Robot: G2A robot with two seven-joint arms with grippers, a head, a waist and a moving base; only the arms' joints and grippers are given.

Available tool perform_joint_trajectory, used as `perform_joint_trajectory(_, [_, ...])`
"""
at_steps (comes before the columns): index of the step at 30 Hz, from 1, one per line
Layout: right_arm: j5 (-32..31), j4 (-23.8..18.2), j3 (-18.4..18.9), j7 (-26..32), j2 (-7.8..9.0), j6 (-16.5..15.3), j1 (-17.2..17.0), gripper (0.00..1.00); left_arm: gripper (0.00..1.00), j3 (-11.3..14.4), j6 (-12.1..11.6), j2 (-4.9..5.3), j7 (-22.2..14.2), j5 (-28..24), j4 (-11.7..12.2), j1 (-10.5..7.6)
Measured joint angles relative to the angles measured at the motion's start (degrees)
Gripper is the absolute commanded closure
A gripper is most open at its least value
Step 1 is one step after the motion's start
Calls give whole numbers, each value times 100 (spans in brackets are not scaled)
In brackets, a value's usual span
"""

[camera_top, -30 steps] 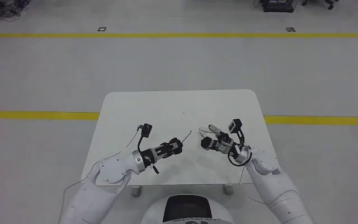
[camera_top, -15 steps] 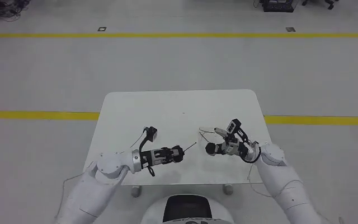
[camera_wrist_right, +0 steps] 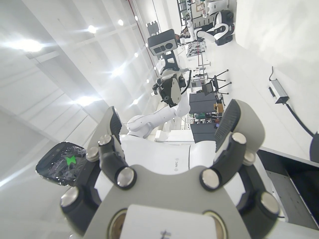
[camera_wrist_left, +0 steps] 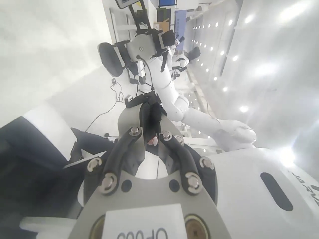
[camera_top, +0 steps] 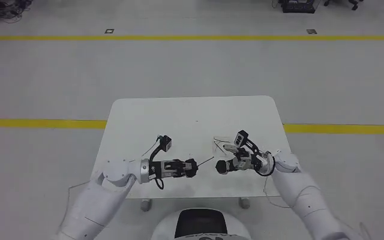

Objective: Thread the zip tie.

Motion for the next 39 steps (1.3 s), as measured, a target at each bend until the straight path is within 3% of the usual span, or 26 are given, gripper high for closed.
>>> perform_joint_trajectory(5, [448, -118, -527, 1, 100, -67, 133, 0, 100, 243, 360, -6, -561, -479, 304, -226])
perform_joint_trajectory(9, [462, -115, -567, 1, 114, -75, 142, 0, 100, 285, 104, -1, -269, -4, 302, -355])
perform_joint_trajectory(12, [459, -118, -564, -4, 113, -75, 138, 0, 100, 285, 113, -1, -321, -118, 305, -349])
perform_joint_trajectory(15, [463, -147, -533, -106, 121, -140, 78, 0, 100, 344, 203, -9, -142, -224, 361, -354])
perform_joint_trajectory(20, [558, -144, -545, 5, 154, -334, 31, 0, 100, 422, 319, -9, -668, -916, 623, -476])
perform_joint_trajectory(21, [560, -147, -561, 3, 163, -372, 30, 4, 100, 438, 345, -9, -746, -1007, 669, -502])
perform_joint_trajectory(22, [562, -150, -578, 2, 173, -411, 30, 16, 100, 452, 370, -8, -808, -1083, 712, -529])
perform_joint_trajectory(23, [565, -152, -600, 1, 187, -459, 31, 42, 100, 473, 399, -7, -869, -1158, 760, -564])
perform_joint_trajectory(24, [564, -152, -616, 1, 198, -493, 36, 50, 100, 489, 417, -7, -908, -1211, 790, -589])
perform_joint_trajectory(33, [643, -171, -800, 1, 302, -685, 82, 64, 100, 596, 437, 14, -938, -1386, 961, -725])
perform_joint_trajectory(39, [726, -217, -879, 1, 381, -844, 66, 67, 100, 603, 430, 39, -924, -1512, 1038, -761])
